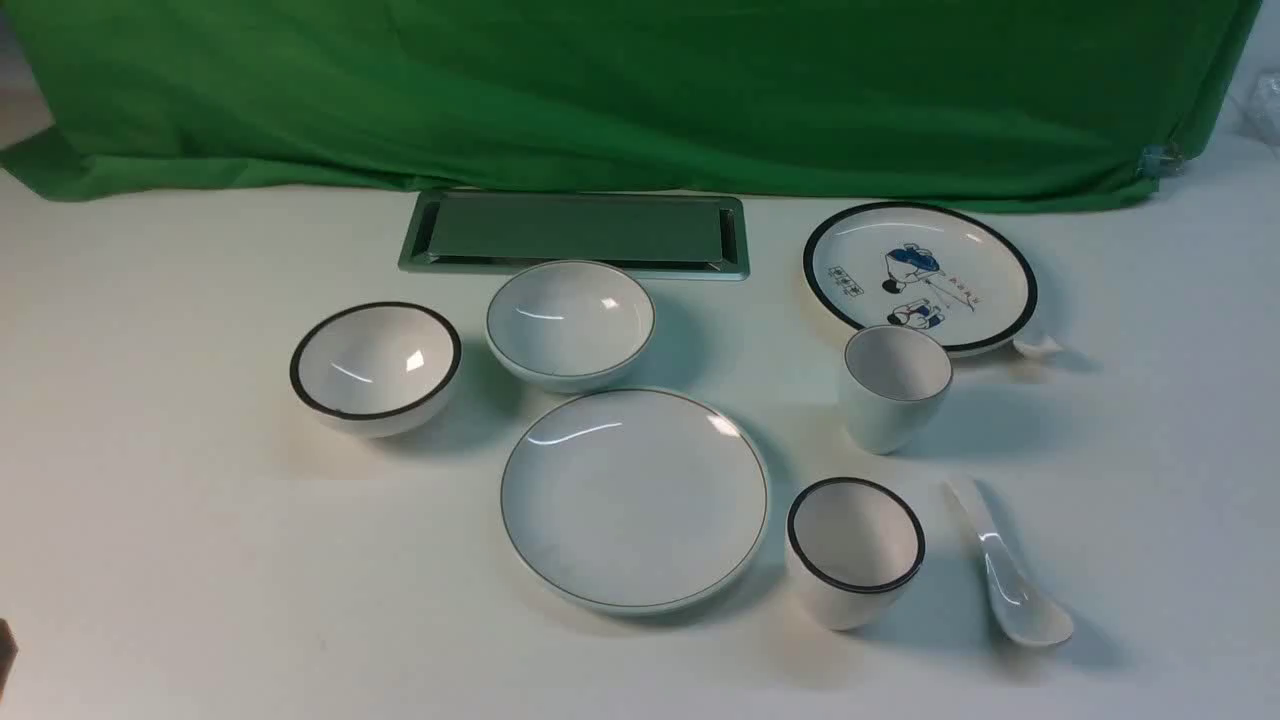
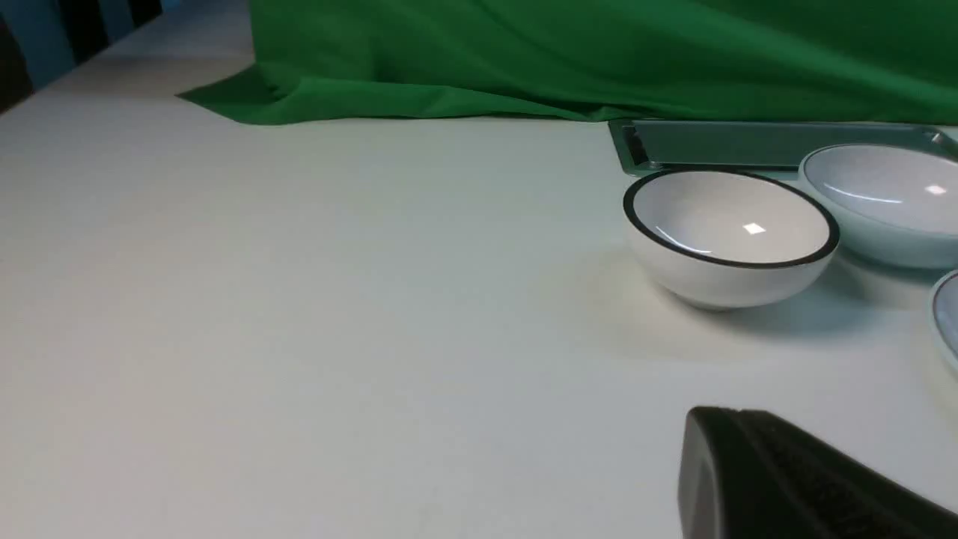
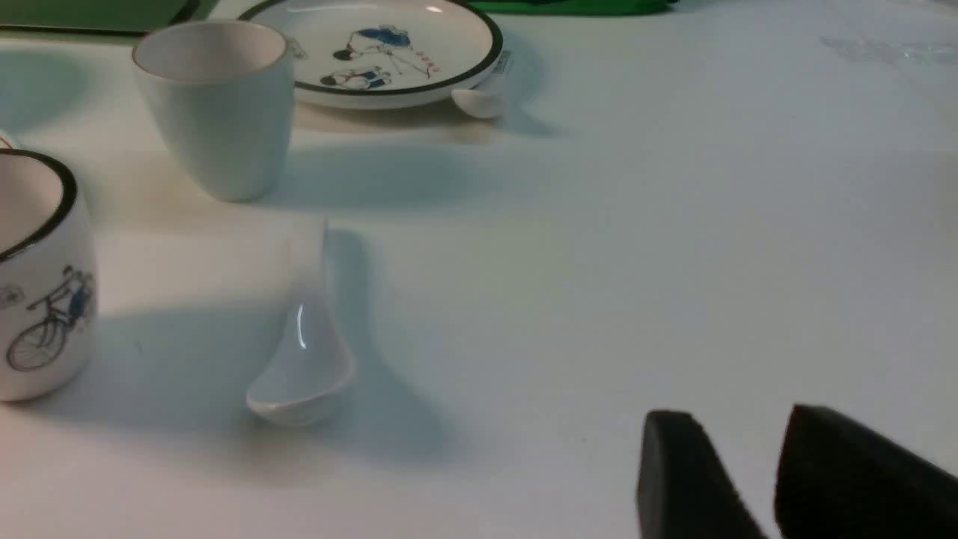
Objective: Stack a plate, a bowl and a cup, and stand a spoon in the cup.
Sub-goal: Use the left arm to grab a blue rice bowl
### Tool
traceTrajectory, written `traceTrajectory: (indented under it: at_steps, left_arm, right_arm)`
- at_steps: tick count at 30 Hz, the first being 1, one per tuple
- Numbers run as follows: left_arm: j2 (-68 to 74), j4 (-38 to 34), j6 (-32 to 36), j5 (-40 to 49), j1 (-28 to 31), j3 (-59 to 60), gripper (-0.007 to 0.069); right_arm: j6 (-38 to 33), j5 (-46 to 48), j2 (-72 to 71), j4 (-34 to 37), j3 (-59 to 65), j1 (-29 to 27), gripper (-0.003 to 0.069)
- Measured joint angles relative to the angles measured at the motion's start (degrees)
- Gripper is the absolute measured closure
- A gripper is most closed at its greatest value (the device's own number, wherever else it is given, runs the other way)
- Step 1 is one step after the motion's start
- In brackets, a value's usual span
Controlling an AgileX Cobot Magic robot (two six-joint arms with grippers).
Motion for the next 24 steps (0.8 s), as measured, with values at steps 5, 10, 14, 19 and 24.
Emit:
traceTrajectory:
  at_steps: [5,10,14,19,24]
  left_arm:
    - [0.0,0.1,0.0,0.0,0.0,0.0,0.0622]
    - [0.0,-4.6,-0.2,-6.4,0.0,0.0,0.0622]
    - [0.0,-15.2,-4.3,-16.9,0.0,0.0,0.0622]
    - [0.0,-20.0,-7.3,-31.7,0.0,0.0,0.0622]
    - [0.0,-20.1,-13.0,-46.2,0.0,0.0,0.0622]
  right_arm:
    - [0.0,0.0,0.0,0.0,0.0,0.0,0.0420]
    - [0.0,0.0,0.0,0.0,0.0,0.0,0.0420]
    - [0.0,0.0,0.0,0.0,0.0,0.0,0.0420]
    - [0.0,0.0,0.0,0.0,0.0,0.0,0.0420]
    - [0.1,-0.1,0.0,0.0,0.0,0.0,0.0420]
